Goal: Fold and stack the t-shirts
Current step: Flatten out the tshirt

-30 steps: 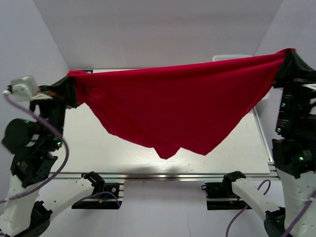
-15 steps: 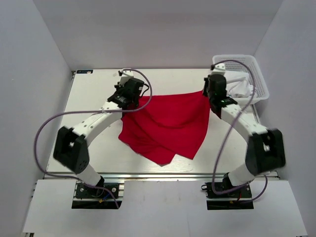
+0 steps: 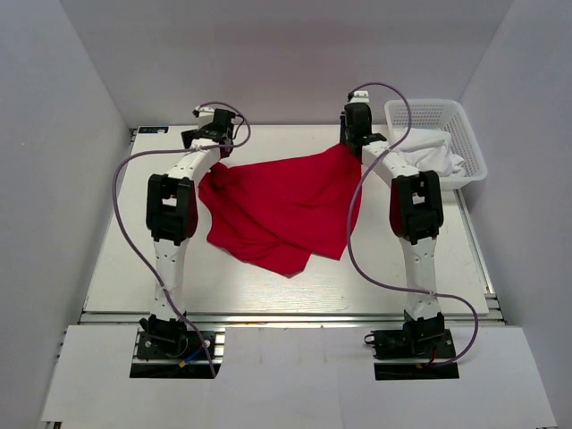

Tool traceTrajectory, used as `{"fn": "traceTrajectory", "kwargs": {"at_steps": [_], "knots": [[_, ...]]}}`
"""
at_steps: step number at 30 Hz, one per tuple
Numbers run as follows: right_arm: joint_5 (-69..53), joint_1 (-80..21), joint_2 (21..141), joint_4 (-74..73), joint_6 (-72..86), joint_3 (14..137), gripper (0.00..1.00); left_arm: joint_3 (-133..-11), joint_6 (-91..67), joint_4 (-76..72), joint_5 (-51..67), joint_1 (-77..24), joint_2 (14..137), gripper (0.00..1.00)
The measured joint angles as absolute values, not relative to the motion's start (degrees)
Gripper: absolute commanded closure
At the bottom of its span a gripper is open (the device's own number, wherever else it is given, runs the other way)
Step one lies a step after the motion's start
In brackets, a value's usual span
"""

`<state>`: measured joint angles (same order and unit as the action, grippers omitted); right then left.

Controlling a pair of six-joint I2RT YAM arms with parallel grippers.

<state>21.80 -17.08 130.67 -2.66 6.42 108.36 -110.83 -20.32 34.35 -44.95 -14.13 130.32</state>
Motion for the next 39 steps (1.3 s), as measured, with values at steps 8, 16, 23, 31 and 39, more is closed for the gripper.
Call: {"fn": "traceTrajectory", "kwargs": {"at_steps": [8, 16, 23, 31, 39], "knots": [[13.85, -17.06, 128.27, -7.49, 2.0, 106.54, 0.1, -119.42, -21.04, 41.23, -37.6, -10.41, 134.69, 0.0], [5.43, -20.14, 97.86, -5.08, 1.28, 77.49, 0.1, -91.77, -19.42, 35.88, -22.17, -12.05, 108.42, 0.0], [2.48, -24.69, 80.01, -6.35, 7.01, 56.64, 0.1, -70.04, -19.03, 23.2, 0.99, -16.88, 87.74, 0.0], [-1.74, -32.95, 79.0, -12.67, 10.41, 44.34, 0.14, -53.76, -20.45, 18.2, 11.07, -25.54, 80.93, 0.0], [5.98, -37.78, 84.99, -14.0, 11.14, 43.07, 0.3, -46.02, -22.11, 17.54, 10.39, -26.63, 74.13, 0.0]]}}
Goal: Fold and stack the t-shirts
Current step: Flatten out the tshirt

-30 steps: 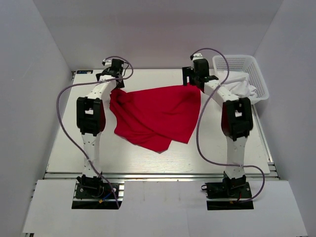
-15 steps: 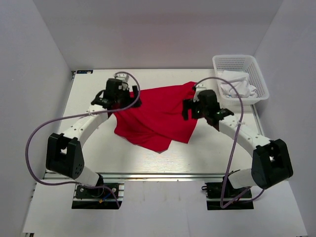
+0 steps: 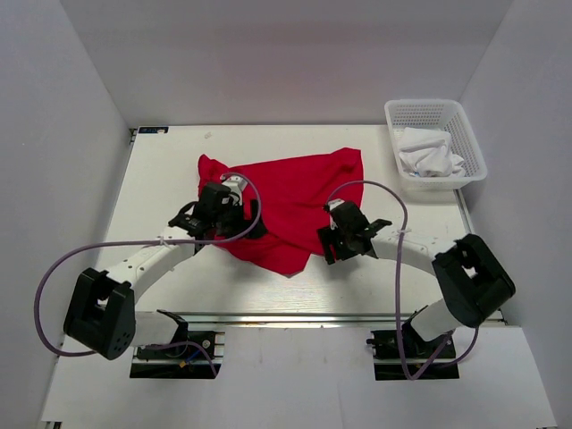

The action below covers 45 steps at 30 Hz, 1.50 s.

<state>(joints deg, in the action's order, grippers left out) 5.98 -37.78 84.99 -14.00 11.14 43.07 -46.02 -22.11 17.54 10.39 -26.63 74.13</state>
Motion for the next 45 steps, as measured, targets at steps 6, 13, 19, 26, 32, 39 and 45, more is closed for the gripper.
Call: {"fn": "traceTrajectory", "kwargs": {"at_steps": [6, 13, 19, 26, 32, 39, 45], "knots": [[11.2, -38.89, 90.72, -12.84, 13.34, 47.2, 1.0, -44.6, -22.59, 18.15, 8.51, -26.92, 73.19, 0.0], [13.8, -38.98, 90.0, -16.99, 15.4, 52.58, 1.0, -44.64, -21.85, 18.46, 6.55, -26.92, 72.01, 0.0], [17.47, -37.95, 89.36, -18.33, 16.12, 65.89, 1.0, -46.24, -19.51, 19.31, 8.78, -28.38, 74.37, 0.0], [23.33, -32.99, 93.65, -17.89, 15.0, 80.23, 1.0, -49.52, -17.69, 21.63, 9.45, -32.6, 77.6, 0.0], [24.8, -28.56, 104.29, -17.89, 13.02, 96.38, 1.0, -54.57, -16.08, 23.66, 9.72, -37.71, 83.5, 0.04], [22.48, -25.45, 107.2, -19.0, 12.78, 99.98, 1.0, -60.36, -15.27, 26.02, 9.39, -46.48, 94.48, 0.15], [18.94, -23.29, 110.24, -19.64, 12.32, 103.94, 1.0, -60.55, -15.9, 26.98, 8.34, -51.66, 98.39, 0.2]]}}
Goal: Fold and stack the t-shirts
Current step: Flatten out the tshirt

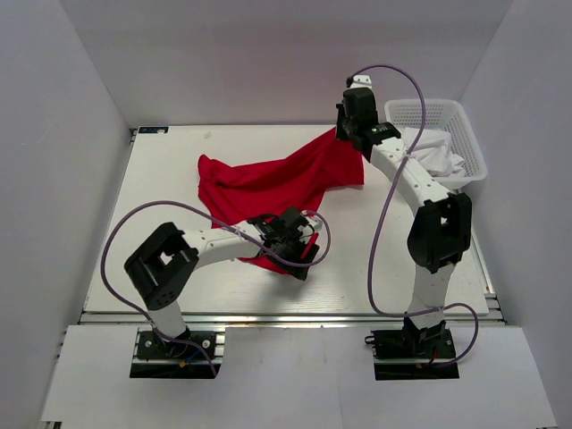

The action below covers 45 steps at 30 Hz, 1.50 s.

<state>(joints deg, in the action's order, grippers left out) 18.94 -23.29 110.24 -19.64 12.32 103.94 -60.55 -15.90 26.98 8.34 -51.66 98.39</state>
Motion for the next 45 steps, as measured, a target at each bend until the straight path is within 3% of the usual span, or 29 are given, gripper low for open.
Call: {"fn": "traceTrajectory", "kwargs": {"at_steps": [7, 10, 11, 17, 22, 28, 29, 30, 32, 33, 39, 45], "knots": [[15.31, -20.99, 114.67, -19.42, 11.22, 106.85, 1.0, -65.6, -19.11, 29.78, -0.3, -53.67, 104.38, 0.49], [13.21, -20.49, 114.83, -19.25, 9.93, 106.83, 1.0, -67.9, -20.64, 31.44, -3.97, -53.84, 106.3, 0.8], [12.62, -20.36, 114.8, -18.74, 9.45, 106.83, 1.0, -68.51, -21.1, 31.7, -5.3, -53.84, 106.87, 1.0], [9.47, -20.32, 114.78, -15.79, 6.42, 106.69, 1.0, -70.48, -24.84, 34.81, -11.99, -54.26, 108.27, 1.0], [9.47, -20.4, 115.48, -9.52, 3.99, 107.68, 1.0, -64.01, -29.32, 35.97, -14.46, -54.17, 103.42, 1.0], [11.7, -20.27, 126.02, 14.31, 0.27, 115.46, 1.0, -59.44, -32.38, 38.15, -14.52, -53.93, 99.5, 1.0], [11.31, -20.21, 128.31, 19.07, -0.4, 116.07, 0.96, -59.33, -32.62, 38.2, -14.57, -53.93, 99.37, 1.0], [10.57, -20.01, 130.98, 23.55, -0.86, 116.53, 0.7, -59.31, -32.88, 38.33, -14.57, -53.93, 99.35, 1.0], [9.04, -19.64, 136.84, 28.4, -1.21, 119.07, 0.33, -59.33, -33.17, 38.61, -14.63, -53.93, 99.31, 1.0], [7.92, -19.42, 139.59, 28.58, -1.54, 120.86, 0.1, -59.33, -33.3, 38.81, -14.68, -53.93, 99.2, 1.0], [1.91, -18.76, 141.71, 22.98, -3.44, 118.41, 0.1, -58.96, -33.74, 41.71, -15.9, -53.89, 98.43, 1.0], [2.07, -18.87, 128.62, 13.26, -3.27, 107.83, 0.1, -58.98, -36.16, 45.08, -21.26, -53.15, 97.6, 1.0]]}}
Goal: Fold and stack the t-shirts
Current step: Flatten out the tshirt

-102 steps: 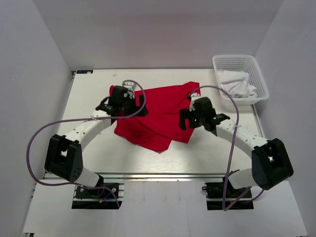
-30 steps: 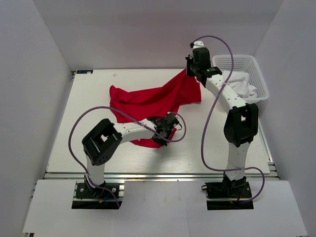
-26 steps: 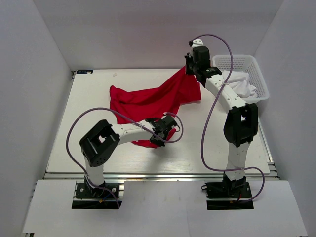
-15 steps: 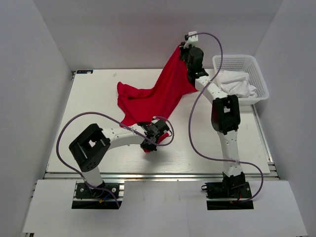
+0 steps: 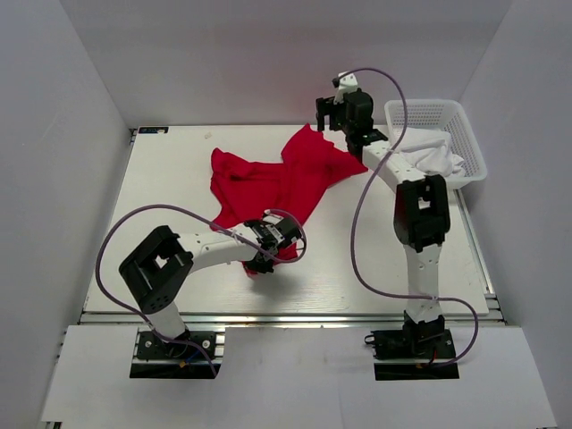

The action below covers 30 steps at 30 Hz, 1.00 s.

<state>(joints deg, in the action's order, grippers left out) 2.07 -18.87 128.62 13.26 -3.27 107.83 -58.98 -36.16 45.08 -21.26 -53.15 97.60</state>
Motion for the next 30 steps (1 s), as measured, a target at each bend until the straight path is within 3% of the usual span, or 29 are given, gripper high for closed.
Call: {"fn": "traceTrajectory", "kwargs": {"at_steps": [5, 11, 16, 30], "knots": [[8.93, -18.81, 117.14, 3.55, -0.03, 102.04, 0.1, -61.41, -40.97, 49.39, -30.28, -52.12, 95.55, 1.0], [14.87, -17.8, 107.72, -4.12, 5.39, 84.31, 0.1, -68.71, -43.0, 50.5, -39.03, -47.83, 95.22, 1.0], [15.07, -16.29, 109.1, -11.79, 5.23, 78.78, 0.14, -73.34, -40.25, 49.21, -44.1, -43.46, 94.52, 1.0], [15.05, -14.87, 118.56, -11.25, -4.14, 84.18, 0.24, -74.76, -29.3, 41.21, -47.22, -38.06, 88.31, 1.0]]}}
